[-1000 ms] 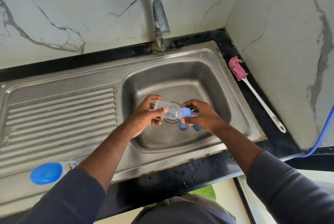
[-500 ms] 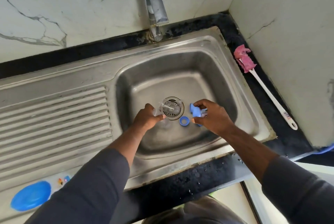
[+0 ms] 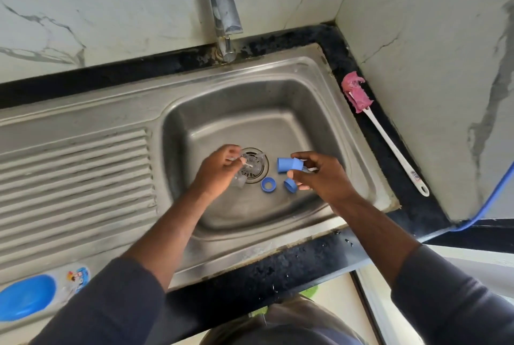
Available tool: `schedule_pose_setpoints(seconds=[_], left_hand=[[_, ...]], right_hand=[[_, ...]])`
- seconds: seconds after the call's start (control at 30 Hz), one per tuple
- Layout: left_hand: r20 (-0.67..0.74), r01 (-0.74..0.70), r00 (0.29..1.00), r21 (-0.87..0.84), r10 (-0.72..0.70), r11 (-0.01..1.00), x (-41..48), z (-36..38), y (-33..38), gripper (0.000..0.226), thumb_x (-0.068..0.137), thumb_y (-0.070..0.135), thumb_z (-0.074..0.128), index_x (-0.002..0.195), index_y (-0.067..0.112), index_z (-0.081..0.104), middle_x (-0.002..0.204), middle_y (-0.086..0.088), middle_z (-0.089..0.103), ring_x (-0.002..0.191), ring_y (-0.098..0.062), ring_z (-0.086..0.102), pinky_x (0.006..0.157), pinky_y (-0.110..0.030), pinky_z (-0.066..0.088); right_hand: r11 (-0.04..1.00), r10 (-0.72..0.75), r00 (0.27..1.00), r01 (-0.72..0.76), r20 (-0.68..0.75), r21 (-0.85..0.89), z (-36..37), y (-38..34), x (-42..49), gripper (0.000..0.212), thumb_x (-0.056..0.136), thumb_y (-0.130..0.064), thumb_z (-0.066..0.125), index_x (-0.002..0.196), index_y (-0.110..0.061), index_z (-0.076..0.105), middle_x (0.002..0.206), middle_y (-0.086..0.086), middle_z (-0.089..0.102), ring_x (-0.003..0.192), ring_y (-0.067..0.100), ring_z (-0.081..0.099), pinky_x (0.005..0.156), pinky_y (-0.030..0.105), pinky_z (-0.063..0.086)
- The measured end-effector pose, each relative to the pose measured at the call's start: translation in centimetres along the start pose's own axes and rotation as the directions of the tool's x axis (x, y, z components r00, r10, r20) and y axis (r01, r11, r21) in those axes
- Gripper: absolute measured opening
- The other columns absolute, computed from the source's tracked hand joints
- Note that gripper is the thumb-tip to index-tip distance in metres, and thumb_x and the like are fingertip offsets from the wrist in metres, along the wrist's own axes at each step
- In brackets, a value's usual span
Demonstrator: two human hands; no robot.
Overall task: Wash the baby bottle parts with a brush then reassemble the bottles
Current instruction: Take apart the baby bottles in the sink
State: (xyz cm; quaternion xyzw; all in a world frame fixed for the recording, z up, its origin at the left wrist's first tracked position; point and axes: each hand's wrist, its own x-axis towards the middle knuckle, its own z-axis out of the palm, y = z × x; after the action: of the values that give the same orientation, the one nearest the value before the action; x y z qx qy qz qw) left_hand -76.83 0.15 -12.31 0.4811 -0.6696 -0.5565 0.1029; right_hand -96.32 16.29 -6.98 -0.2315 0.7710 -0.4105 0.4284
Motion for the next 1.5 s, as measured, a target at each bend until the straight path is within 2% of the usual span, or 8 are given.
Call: schedule_pose_setpoints(seconds=[0.17, 0.37, 0.57, 0.73, 0.9, 1.17, 1.33, 1.5], left_hand=[[0.262, 0.081, 0.965, -0.365, 0.018, 0.928, -4.8, 2.3, 4.1, 0.018, 0.101, 0.021, 0.059, 0.118, 0.018, 0.064, 0.114, -0.011, 0.07, 0.103, -0.019, 0.067, 0.087, -0.026, 0.055], [0.131, -0.028, 0.987, -0.404, 0.088, 0.914, -7.5, 1.7, 3.7, 0.014, 0.091, 0.017, 0.068, 0.105, 0.018, 0.069, 0.098, -0.011, 0.075, 0.092, -0.025, 0.072, 0.084, -0.036, 0.06], [0.131, -0.014, 0.988, -0.467, 0.085, 0.884, -9.5, 1.2, 4.3, 0.02, 0.102, 0.004, 0.053, 0.112, 0.015, 0.066, 0.102, -0.008, 0.072, 0.093, -0.022, 0.071, 0.081, -0.029, 0.06], [0.152, -0.024, 0.983, -0.461, 0.105, 0.887, -10.4, 1.2, 5.0, 0.02, 0.101, 0.008, 0.056, 0.119, 0.011, 0.066, 0.107, -0.011, 0.071, 0.097, -0.019, 0.072, 0.087, -0.031, 0.059], [0.082, -0.077, 0.991, -0.326, 0.11, 0.942, -10.6, 1.5, 5.2, 0.007, 0.095, 0.017, 0.069, 0.099, 0.022, 0.071, 0.091, -0.001, 0.07, 0.087, -0.021, 0.075, 0.087, -0.046, 0.06], [0.031, -0.225, 0.974, 0.155, 0.223, 0.962, -11.8, 3.6, 5.6, 0.021, 0.092, 0.023, 0.072, 0.113, 0.02, 0.067, 0.097, 0.006, 0.073, 0.089, -0.009, 0.068, 0.082, -0.027, 0.053], [0.067, -0.03, 0.996, -0.308, 0.053, 0.951, -11.9, 4.3, 4.5, 0.023, 0.097, 0.017, 0.066, 0.118, 0.007, 0.061, 0.106, -0.014, 0.072, 0.083, -0.019, 0.075, 0.078, -0.033, 0.06], [0.118, 0.109, 0.991, -0.503, -0.057, 0.857, -11.6, 3.6, 3.7, 0.026, 0.106, 0.02, 0.048, 0.123, 0.003, 0.059, 0.11, -0.022, 0.072, 0.092, -0.029, 0.075, 0.077, -0.03, 0.06]], right_hand=[[0.999, -0.035, 0.995, 0.031, 0.098, 0.041, 2.3, -1.1, -1.2, 0.048, 0.075, 0.003, 0.08, 0.111, -0.029, 0.073, 0.097, -0.004, 0.071, 0.091, 0.018, 0.068, 0.085, 0.037, 0.059], [0.956, -0.043, 0.929, -0.069, 0.369, 0.286, 2.7, -2.8, -3.7, 0.032, 0.095, 0.0, 0.059, 0.112, -0.022, 0.075, 0.112, 0.019, 0.073, 0.104, 0.037, 0.071, 0.097, 0.048, 0.056], [0.986, -0.074, 0.952, 0.025, 0.298, 0.167, 2.8, -3.5, -4.9, 0.024, 0.094, -0.009, 0.067, 0.117, -0.016, 0.072, 0.109, 0.015, 0.074, 0.104, 0.035, 0.07, 0.091, 0.049, 0.059], [0.961, -0.085, 0.963, 0.011, 0.257, 0.277, 3.4, -3.6, -5.4, 0.023, 0.088, -0.005, 0.074, 0.112, -0.003, 0.071, 0.105, 0.02, 0.074, 0.102, 0.038, 0.071, 0.096, 0.049, 0.056], [0.979, -0.041, 0.992, 0.016, 0.12, 0.204, 5.2, -2.7, -5.3, 0.017, 0.082, -0.004, 0.079, 0.097, -0.007, 0.073, 0.091, 0.016, 0.076, 0.092, 0.039, 0.073, 0.087, 0.051, 0.06], [0.99, -0.083, 0.993, 0.073, -0.082, -0.122, 6.3, -1.4, -5.5, 0.027, 0.074, -0.01, 0.05, 0.083, -0.024, 0.071, 0.102, 0.009, 0.065, 0.098, 0.03, 0.064, 0.067, 0.033, 0.062], [0.987, -0.099, 0.995, 0.099, 0.002, -0.129, 5.2, -1.3, -5.0, 0.026, 0.085, 0.0, 0.06, 0.094, -0.016, 0.077, 0.091, 0.007, 0.074, 0.074, 0.019, 0.074, 0.069, 0.033, 0.063], [0.993, -0.103, 0.991, 0.108, 0.089, -0.053, 5.3, -1.0, -5.2, 0.032, 0.089, -0.002, 0.065, 0.116, -0.017, 0.076, 0.099, 0.0, 0.077, 0.091, 0.017, 0.074, 0.08, 0.027, 0.061]])
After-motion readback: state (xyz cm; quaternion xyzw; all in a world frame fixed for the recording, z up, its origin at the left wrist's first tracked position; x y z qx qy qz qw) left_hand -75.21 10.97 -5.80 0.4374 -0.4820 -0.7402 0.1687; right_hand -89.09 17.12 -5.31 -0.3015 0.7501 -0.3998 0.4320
